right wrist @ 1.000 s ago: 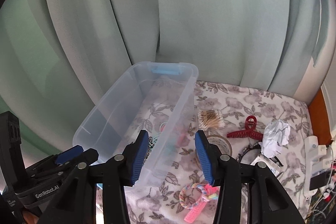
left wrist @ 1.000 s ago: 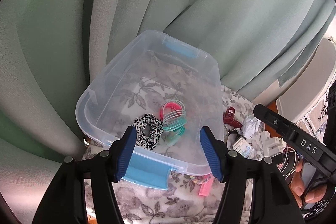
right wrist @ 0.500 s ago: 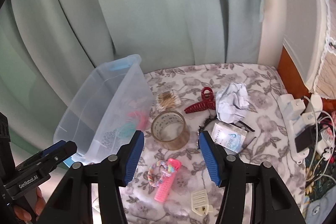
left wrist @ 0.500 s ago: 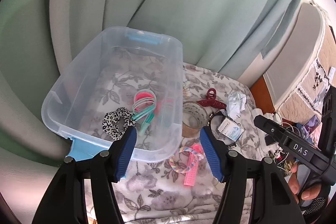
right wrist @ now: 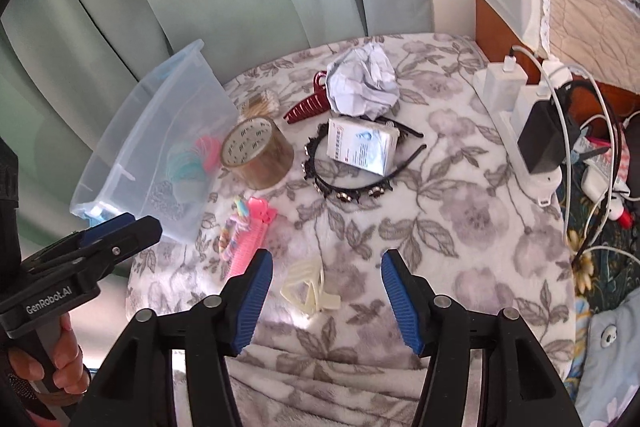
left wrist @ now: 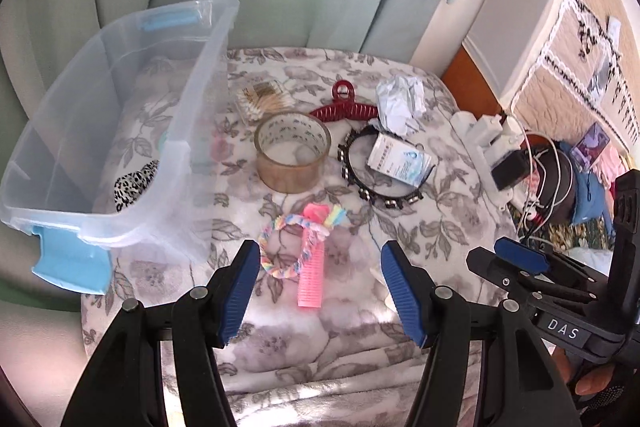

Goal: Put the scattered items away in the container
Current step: 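Move both tools back toward the cream hair clip and rainbow hair tie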

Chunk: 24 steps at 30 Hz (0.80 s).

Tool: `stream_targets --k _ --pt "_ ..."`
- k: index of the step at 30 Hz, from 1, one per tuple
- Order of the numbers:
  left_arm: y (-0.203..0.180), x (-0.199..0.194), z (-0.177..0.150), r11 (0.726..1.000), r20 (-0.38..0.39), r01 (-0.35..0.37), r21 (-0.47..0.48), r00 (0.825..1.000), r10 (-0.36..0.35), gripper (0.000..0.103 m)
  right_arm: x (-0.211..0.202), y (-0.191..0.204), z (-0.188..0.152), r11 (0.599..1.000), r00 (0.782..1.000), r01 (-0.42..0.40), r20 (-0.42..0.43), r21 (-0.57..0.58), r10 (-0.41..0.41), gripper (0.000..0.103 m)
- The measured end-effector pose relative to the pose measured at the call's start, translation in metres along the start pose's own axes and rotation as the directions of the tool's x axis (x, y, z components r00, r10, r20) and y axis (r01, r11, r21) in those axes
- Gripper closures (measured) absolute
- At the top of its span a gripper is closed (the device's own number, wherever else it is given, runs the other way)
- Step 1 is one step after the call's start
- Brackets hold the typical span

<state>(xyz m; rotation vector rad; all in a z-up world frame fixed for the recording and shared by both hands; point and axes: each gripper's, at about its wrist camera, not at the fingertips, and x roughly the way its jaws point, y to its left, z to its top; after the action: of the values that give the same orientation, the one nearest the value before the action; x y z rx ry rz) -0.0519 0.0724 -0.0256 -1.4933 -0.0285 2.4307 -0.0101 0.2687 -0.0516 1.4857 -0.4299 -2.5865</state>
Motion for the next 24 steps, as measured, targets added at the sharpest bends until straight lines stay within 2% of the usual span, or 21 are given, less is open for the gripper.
stream_targets --k 3,7,14,24 --pt "-0.002 0.018 -0.008 1.000 -0.070 0.006 -0.008 0.998 -0.007 0.039 0.007 -0.002 -0.012 1.000 1.000 -0.009 -0.030 0.002 0.009 0.042" --pt "0.003 0.033 -0.014 1.000 -0.126 0.004 -0.031 0.992 -0.008 0.039 0.016 0.000 -0.023 1.000 0.998 -0.018 -0.060 -0.008 0.018 0.042" --pt "0.010 0.054 -0.019 0.999 -0.162 -0.033 -0.036 0.986 0.027 0.039 0.038 0.005 -0.033 0.999 0.992 -0.033 -0.126 -0.020 0.030 0.042" --pt "0.015 0.075 -0.016 0.994 -0.178 -0.112 0.017 0.977 0.114 0.039 0.060 0.006 -0.033 0.999 0.984 -0.035 -0.176 -0.030 0.029 0.042"
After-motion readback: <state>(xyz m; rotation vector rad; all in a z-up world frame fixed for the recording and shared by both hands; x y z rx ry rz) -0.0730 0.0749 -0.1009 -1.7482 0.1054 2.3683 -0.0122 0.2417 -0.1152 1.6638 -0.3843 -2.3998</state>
